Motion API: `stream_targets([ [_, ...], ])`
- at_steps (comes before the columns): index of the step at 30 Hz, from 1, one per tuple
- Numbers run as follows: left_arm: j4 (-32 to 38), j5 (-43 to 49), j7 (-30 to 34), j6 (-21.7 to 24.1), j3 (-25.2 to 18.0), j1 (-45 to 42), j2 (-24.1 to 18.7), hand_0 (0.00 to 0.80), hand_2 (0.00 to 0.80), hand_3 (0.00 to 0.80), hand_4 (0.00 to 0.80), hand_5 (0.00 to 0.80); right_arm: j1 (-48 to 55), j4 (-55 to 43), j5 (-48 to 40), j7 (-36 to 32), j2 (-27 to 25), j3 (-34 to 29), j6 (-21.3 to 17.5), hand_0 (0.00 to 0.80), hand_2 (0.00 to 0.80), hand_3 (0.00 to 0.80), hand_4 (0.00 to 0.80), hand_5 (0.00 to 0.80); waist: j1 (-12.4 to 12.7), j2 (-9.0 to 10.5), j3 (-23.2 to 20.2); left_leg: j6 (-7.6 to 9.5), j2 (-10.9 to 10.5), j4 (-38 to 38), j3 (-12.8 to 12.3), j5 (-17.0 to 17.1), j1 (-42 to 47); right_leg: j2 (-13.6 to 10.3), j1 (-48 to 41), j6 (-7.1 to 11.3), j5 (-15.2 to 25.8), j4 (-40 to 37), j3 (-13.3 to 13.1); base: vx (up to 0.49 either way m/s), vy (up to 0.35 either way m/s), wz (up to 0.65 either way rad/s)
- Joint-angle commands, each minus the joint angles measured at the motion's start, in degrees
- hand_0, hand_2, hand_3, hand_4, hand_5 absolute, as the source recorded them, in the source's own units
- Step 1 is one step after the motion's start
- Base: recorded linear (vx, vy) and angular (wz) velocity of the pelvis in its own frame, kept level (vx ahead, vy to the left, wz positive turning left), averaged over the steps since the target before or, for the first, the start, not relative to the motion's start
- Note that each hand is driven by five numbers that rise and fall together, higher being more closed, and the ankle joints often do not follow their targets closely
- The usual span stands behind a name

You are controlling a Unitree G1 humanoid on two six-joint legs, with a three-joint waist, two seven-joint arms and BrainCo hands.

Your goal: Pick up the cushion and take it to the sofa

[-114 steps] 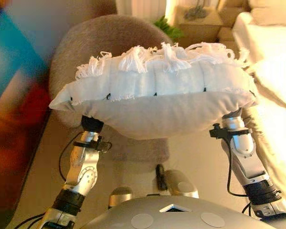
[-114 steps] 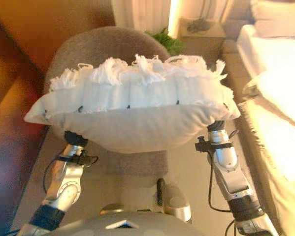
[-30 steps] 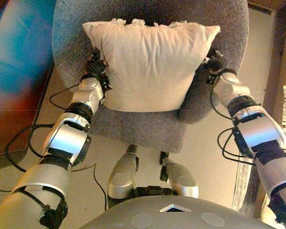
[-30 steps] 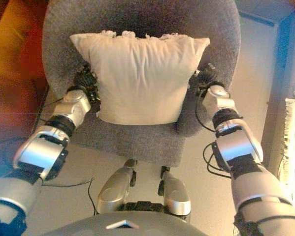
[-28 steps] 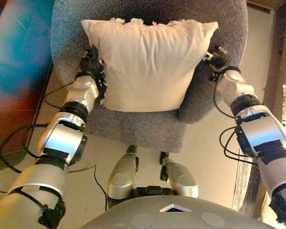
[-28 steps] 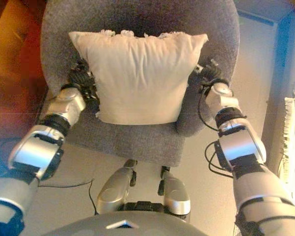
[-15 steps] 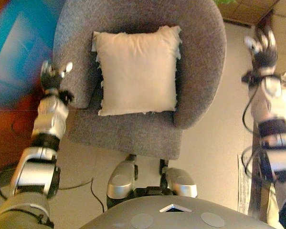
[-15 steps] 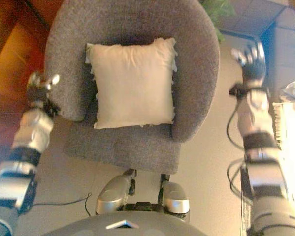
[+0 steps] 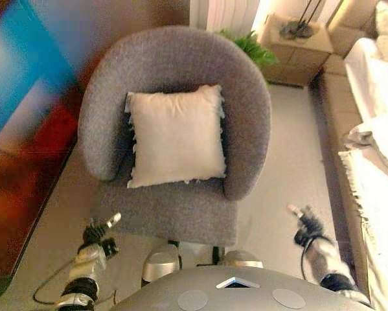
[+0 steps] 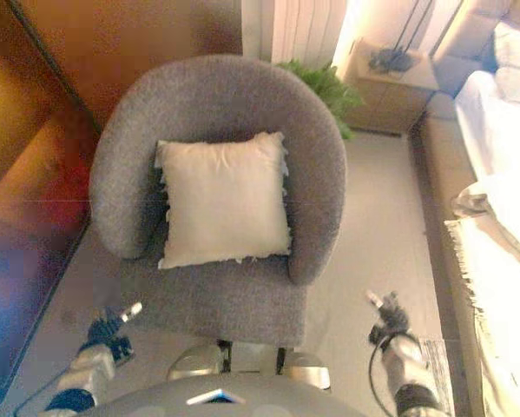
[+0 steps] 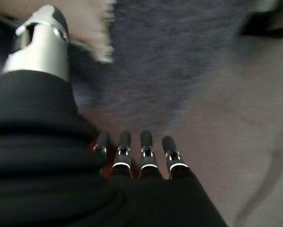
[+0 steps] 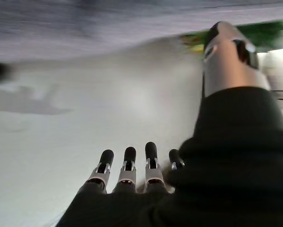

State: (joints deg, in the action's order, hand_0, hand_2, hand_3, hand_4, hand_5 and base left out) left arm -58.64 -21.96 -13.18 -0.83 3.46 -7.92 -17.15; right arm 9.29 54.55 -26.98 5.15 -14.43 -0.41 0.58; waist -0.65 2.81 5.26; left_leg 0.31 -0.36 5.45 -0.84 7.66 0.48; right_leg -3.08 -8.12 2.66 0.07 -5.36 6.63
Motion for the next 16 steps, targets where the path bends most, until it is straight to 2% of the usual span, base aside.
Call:
stream_targets([
  [1,-9.0,3.6,-2.9,2.4,3.2,3.4,3.8,0.0,0.0,0.0,0.0,0.0,-3.7,6.8,5.1,-0.4,1.2,3.2,-2.6,0.0,0.0,0.0,0.0,0.0,-0.3,-0.64,0.4,-0.93,-0.5,-0.4,-1.8,-12.2,7.8,0.5,-0.5,1.59,-3.0,0.7,-0.1,-0.009,-0.029,-0.18],
  [5,-15.3,5.2,-0.4,-2.5,5.9,6.1,6.4,0.0,0.0,0.0,0.0,0.0,-5.5,14.3,9.7,-2.4,4.2,8.6,1.6,0.0,0.0,0.0,0.0,0.0,-0.4,-0.75,-0.2,-0.77,-0.5,-0.4,-1.8,-12.7,8.3,0.7,-0.9,1.33,-3.2,0.5,-0.6,-0.011,-0.007,-0.05],
  [7,-16.1,6.2,1.1,-3.3,7.6,7.5,7.2,0.0,0.0,0.0,0.0,0.0,-6.2,16.4,10.5,-3.0,5.1,10.1,3.1,0.0,0.0,0.0,0.0,0.0,-0.5,-1.01,-0.5,-0.67,-0.4,-0.4,-1.9,-12.9,8.5,0.7,-1.0,1.27,-3.4,0.5,-0.7,-0.009,0.016,-0.03],
  [12,-16.8,3.2,2.9,-5.7,9.0,9.0,7.6,0.0,0.0,0.0,0.0,0.0,-7.2,18.0,11.6,-1.6,4.7,11.2,2.5,0.0,0.0,0.0,0.0,0.0,-0.7,-1.6,-1.3,-0.63,-0.4,-0.4,-2.0,-13.5,8.8,0.6,-1.3,1.45,-3.8,0.4,-0.5,0.0,0.011,-0.03],
  [16,-17.1,2.7,3.8,-7.5,10.0,9.2,7.1,0.0,0.0,0.0,0.0,0.0,-7.4,18.2,12.5,-1.0,4.2,11.7,3.7,0.0,0.0,0.0,0.0,0.0,-0.9,-1.86,-1.6,-0.56,-0.4,-0.4,-2.1,-13.5,8.7,0.7,-1.2,1.43,-3.9,0.5,-0.3,-0.004,0.003,-0.01],
])
